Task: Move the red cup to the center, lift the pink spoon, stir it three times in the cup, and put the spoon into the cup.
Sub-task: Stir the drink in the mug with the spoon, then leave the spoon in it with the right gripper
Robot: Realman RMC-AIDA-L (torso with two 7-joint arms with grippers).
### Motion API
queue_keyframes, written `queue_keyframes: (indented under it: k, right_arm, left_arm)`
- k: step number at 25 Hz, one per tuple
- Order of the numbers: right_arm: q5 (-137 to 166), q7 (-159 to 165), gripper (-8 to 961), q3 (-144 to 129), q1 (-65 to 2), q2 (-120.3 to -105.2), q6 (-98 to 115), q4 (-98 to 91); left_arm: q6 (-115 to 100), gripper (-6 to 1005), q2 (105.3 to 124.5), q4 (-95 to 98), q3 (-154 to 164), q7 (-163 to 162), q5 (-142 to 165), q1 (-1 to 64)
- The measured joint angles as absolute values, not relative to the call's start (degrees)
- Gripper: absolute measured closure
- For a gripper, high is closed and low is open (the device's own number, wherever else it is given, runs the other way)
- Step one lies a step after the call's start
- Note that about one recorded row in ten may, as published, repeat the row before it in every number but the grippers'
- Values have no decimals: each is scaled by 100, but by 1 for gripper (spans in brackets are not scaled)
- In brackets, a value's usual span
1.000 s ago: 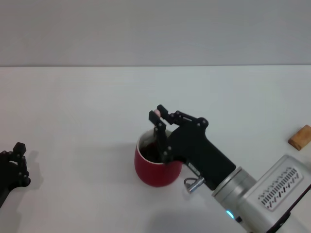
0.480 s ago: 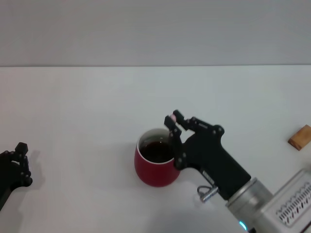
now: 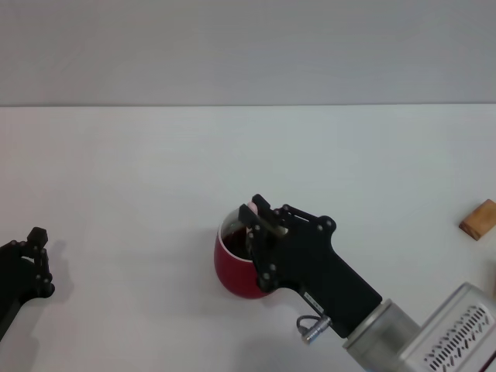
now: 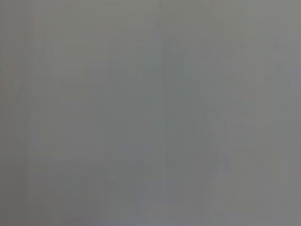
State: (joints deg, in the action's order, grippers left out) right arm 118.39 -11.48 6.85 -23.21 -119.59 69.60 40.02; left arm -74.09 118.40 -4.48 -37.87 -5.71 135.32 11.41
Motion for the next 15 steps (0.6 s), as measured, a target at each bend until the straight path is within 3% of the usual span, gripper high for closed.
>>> queue_keyframes:
  k: [15]
  right_arm:
    - [11817, -1136, 924, 1064, -2648, -11944, 6837, 3577]
  left_arm:
    - [-7459, 1001, 11838, -454, -3773, -573, 13539, 1046]
